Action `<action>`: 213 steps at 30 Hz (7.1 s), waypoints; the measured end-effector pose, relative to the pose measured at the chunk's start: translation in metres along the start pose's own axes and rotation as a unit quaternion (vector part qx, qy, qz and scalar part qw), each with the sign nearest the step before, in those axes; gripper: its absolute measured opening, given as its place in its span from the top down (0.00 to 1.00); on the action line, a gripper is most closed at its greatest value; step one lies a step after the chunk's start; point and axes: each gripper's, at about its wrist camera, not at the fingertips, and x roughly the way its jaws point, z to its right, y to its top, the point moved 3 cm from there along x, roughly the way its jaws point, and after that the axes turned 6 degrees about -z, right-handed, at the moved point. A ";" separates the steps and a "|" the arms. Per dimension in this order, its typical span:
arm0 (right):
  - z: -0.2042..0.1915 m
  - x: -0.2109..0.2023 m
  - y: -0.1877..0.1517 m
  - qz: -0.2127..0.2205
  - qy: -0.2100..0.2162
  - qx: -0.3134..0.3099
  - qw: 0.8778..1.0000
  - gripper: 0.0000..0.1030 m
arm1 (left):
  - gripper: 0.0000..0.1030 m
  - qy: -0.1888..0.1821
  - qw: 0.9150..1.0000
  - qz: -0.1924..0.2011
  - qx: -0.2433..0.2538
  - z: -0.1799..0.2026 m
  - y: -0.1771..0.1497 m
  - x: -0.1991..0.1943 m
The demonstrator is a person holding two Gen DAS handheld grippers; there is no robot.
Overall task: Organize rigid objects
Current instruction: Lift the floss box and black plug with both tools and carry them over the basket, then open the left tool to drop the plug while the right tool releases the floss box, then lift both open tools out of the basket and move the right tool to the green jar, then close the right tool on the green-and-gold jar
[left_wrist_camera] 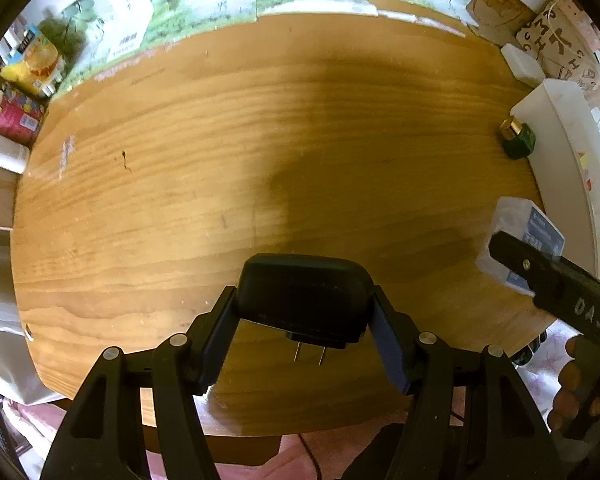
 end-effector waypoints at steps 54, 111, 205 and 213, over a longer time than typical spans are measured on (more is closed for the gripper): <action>0.233 -0.152 0.030 0.125 0.010 -0.146 0.981 0.06 | 0.35 -0.053 0.986 0.160 0.009 0.258 0.042 -0.100; 0.312 -0.113 0.031 -0.001 0.058 -0.031 0.998 0.01 | 0.20 -0.150 0.957 0.228 0.101 0.337 0.037 -0.111; 0.096 0.006 0.053 0.190 -0.024 0.170 0.967 0.17 | 0.20 0.028 0.972 0.220 0.081 0.009 0.011 -0.085; 0.098 0.013 0.057 0.191 -0.059 0.174 0.964 0.25 | 0.20 0.027 0.974 0.215 0.071 0.003 0.012 -0.082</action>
